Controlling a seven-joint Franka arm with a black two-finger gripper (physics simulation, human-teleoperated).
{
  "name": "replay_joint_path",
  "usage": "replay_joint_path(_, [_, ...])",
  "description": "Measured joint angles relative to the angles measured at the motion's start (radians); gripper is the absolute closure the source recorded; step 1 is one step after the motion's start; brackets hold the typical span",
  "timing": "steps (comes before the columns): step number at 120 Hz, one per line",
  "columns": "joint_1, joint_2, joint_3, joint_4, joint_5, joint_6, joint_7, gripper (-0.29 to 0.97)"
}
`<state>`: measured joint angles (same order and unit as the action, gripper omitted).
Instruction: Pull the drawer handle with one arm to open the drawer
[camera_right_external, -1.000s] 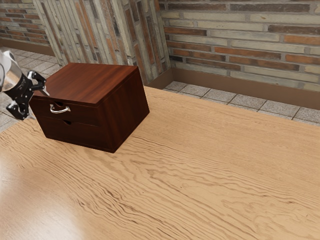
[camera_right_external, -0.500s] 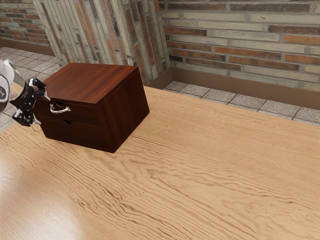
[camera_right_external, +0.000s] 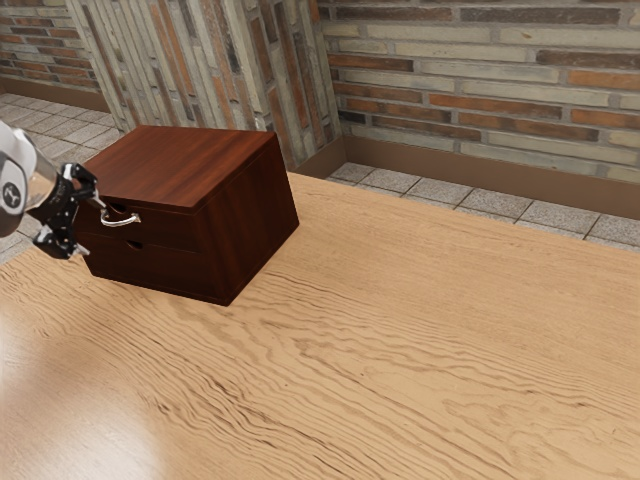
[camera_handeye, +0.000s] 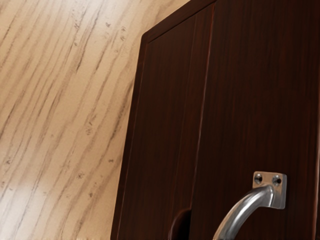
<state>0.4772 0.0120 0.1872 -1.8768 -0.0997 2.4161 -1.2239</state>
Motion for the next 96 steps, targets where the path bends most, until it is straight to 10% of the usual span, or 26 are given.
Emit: replay_joint_path(96, [-0.022, 0.012, -0.018, -0.010, 0.000, -0.036, -0.023, 0.11])
